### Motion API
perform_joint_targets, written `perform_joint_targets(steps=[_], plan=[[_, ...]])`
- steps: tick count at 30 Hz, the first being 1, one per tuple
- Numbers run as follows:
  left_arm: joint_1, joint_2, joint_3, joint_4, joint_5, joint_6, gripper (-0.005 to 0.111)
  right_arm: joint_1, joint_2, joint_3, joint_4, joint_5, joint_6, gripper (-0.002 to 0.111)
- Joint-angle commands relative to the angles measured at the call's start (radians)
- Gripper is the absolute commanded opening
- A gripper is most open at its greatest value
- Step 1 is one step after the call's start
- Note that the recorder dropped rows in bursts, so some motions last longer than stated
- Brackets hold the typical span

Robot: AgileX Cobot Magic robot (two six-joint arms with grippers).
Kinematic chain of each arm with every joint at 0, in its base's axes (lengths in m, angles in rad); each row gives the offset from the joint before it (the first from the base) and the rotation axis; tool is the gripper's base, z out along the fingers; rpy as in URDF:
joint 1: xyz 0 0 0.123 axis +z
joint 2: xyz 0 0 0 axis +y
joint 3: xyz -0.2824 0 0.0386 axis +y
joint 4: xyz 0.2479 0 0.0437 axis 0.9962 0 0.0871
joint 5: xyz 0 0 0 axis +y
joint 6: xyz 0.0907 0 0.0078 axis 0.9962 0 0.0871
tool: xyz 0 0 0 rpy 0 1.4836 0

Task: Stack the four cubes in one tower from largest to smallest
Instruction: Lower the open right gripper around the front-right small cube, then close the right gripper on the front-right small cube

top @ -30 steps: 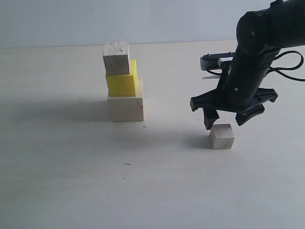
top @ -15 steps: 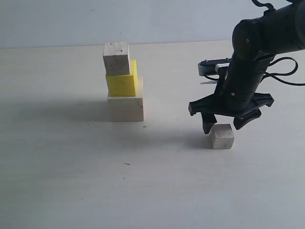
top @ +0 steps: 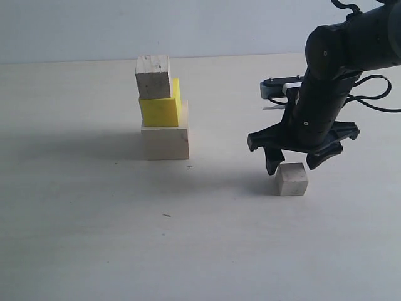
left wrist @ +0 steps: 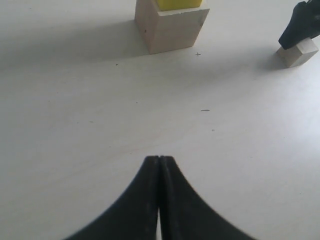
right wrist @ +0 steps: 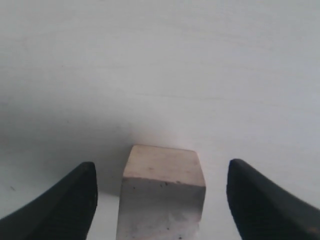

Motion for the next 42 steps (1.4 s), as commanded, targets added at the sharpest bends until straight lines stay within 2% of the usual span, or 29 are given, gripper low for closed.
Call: perform_joint_targets(steps=[1,19,29,36,39,42], plan=[[-0.006,0.003,0.004,0.001,-0.012,0.004,0.001,-0.001,-0.001,0.002,-0.004,-0.012,-0.007,0.069],[-0.006,0.003,0.004,0.001,-0.012,0.004,0.001,-0.001,0.049,0.002,-0.001,-0.021,-0.007,0.069],[-0.006,0.003,0.004,0.001,-0.012,0.004,0.001,-0.001,0.049,0.002,-0.001,-0.017,-0.007,0.064],[-0.006,0.003,0.004,0.001,-0.012,0.004,0.001,-0.001,0.069,0.002,-0.001,-0.009,-0.007,0.057],[-0.006,0.003,0.004,0.001,-0.012,0.004,0.001,-0.001,0.091,0.002,-0.001,-0.002,-0.007,0.048],[-0.006,0.003,0.004,0.001,-0.012,0.004,0.001,-0.001,0.087,-0.003,-0.001,-0.011,-0.007,0.019]])
